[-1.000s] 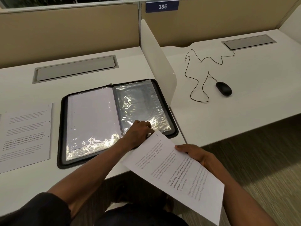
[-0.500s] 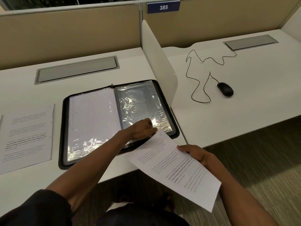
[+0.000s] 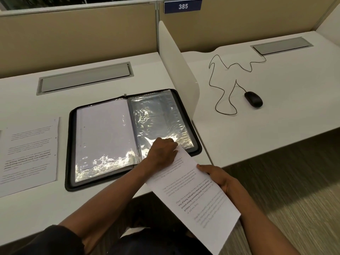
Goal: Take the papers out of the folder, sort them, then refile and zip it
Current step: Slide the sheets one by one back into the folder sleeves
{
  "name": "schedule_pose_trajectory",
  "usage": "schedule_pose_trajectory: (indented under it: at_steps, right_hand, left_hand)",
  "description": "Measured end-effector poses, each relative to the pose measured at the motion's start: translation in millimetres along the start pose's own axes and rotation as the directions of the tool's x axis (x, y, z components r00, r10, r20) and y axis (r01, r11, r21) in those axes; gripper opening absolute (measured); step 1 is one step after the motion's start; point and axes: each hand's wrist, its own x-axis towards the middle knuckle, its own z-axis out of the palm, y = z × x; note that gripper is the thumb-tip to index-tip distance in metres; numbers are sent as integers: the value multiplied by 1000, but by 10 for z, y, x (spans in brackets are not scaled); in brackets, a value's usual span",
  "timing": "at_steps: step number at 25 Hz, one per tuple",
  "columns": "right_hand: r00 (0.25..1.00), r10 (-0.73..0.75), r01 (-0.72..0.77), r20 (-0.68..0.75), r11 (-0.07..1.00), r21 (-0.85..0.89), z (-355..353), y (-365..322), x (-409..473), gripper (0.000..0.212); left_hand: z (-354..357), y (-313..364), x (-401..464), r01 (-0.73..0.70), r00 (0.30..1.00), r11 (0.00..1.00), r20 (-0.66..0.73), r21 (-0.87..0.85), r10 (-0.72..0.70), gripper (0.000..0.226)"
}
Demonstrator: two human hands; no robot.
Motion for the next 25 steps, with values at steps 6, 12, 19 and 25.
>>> schedule_pose_trajectory:
  at_steps: [6,12,19,25]
  right_hand:
    - [997,-46,46,-64,999,-5,111,76,-30,44]
    - [992,-85,81,-92,996,-44,203,14,-132,39]
    - [981,-120,108,-150,991,-84,305,-16,-111,36]
    - [967,-134,132,-218,991,-23,288,-26,-152,32]
  left_hand:
    - [109,68,-74,33,997,999,-71,-9,-34,27]
    - [167,122,-184,76,996,994,-33,-82,-79,40]
    - [157,223,-227,131,991,985,10,-109,-131,52]
    - [139,274,-280,141,987,988,88,-59,-136,66]
